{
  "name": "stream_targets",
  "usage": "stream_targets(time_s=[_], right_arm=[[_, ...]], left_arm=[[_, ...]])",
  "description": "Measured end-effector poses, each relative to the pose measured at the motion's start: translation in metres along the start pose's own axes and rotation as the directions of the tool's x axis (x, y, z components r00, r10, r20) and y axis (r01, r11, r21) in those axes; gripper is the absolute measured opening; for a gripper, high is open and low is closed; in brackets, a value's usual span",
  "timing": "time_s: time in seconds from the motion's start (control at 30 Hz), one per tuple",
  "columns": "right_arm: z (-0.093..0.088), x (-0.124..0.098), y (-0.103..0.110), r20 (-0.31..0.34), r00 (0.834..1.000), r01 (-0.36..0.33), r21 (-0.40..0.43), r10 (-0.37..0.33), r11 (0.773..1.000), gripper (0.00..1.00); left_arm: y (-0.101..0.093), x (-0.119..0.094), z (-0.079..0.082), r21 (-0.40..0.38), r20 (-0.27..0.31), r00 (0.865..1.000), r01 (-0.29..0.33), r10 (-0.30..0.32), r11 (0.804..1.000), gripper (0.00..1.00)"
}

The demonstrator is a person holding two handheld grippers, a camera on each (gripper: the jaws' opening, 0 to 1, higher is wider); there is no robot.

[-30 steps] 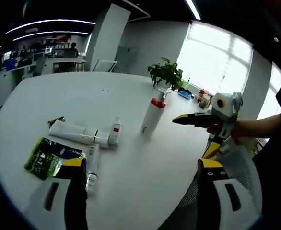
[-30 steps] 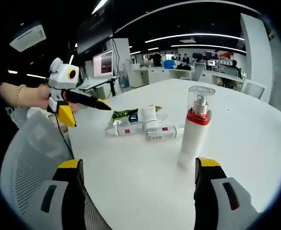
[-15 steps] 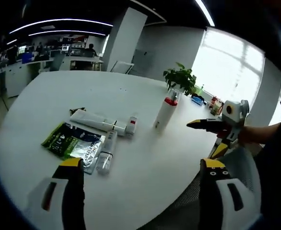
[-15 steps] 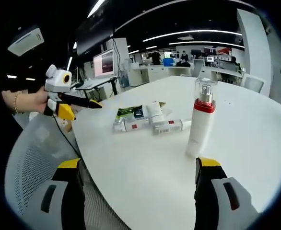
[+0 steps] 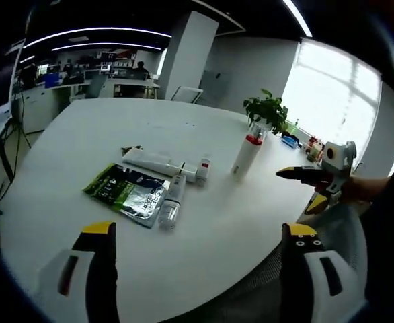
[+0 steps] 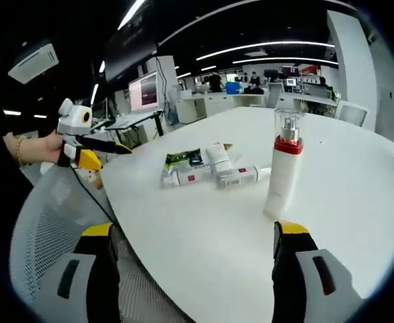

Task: Arrange the skincare products in the storage area until every visible bottle or jar stands upright without overlapping.

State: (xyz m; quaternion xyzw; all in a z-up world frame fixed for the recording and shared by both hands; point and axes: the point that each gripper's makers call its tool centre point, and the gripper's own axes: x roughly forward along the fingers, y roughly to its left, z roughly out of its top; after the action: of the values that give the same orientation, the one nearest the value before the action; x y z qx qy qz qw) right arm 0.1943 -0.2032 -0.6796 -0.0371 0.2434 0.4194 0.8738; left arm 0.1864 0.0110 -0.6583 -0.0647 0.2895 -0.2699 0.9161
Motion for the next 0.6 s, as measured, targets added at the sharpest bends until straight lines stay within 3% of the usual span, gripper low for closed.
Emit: stream_targets(time_s=[0.33, 0.6], right_arm=[[-0.0041, 0.0017, 0.0017, -0.018, 1.000, -0.004, -0.009, 0.003, 1.000, 0.95], [-0.0054, 0.0035, 0.0058, -0.034, 0.999, -0.013, -0.017, 0.012, 1.000, 0.95]], left_arm=[[0.0027, 0.0022, -0.0083, 0.034, -0.033, 0.999, -0.027, 0.028, 0.999, 0.99], [0.0045, 0.0018, -0.0086, 0.028, -0.026, 0.999, -0.020, 0.021, 0.999, 0.99]])
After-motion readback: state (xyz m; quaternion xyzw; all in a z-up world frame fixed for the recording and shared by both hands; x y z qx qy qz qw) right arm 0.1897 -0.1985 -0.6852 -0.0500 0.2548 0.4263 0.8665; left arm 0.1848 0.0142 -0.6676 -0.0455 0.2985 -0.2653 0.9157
